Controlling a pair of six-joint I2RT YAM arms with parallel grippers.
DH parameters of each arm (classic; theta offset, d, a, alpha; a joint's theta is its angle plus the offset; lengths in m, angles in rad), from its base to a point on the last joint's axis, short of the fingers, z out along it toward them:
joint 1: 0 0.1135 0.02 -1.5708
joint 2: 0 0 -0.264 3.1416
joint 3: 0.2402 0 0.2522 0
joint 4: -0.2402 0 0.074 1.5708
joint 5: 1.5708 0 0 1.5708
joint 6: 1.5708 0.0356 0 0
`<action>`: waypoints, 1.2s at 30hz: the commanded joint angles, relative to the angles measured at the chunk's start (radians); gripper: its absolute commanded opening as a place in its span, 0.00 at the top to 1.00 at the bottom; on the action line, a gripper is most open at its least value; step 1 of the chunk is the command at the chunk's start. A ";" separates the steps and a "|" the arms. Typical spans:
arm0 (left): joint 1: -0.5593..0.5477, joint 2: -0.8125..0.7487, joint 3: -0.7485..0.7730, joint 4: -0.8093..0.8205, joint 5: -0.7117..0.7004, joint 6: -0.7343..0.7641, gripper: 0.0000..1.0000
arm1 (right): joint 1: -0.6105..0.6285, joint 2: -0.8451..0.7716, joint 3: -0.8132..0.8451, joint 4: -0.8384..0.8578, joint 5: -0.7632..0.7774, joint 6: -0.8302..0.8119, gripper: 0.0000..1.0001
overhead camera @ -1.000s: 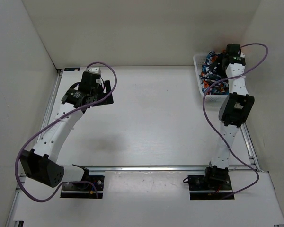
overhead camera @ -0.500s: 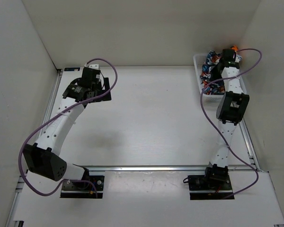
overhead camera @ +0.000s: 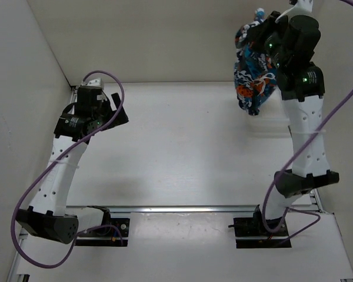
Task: Fold and stack the shorts
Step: Move the shorts to the center of the board
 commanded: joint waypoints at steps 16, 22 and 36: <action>0.208 -0.044 0.141 -0.117 0.209 -0.058 0.00 | 0.525 -0.027 -0.490 -0.126 0.077 0.054 0.14; 0.130 0.064 0.059 -0.026 0.289 -0.047 0.02 | 0.417 -0.382 -0.903 -0.066 0.123 0.155 0.44; -0.013 0.692 0.189 0.063 0.352 -0.084 0.01 | 0.536 -0.235 -1.138 0.044 -0.067 0.283 0.26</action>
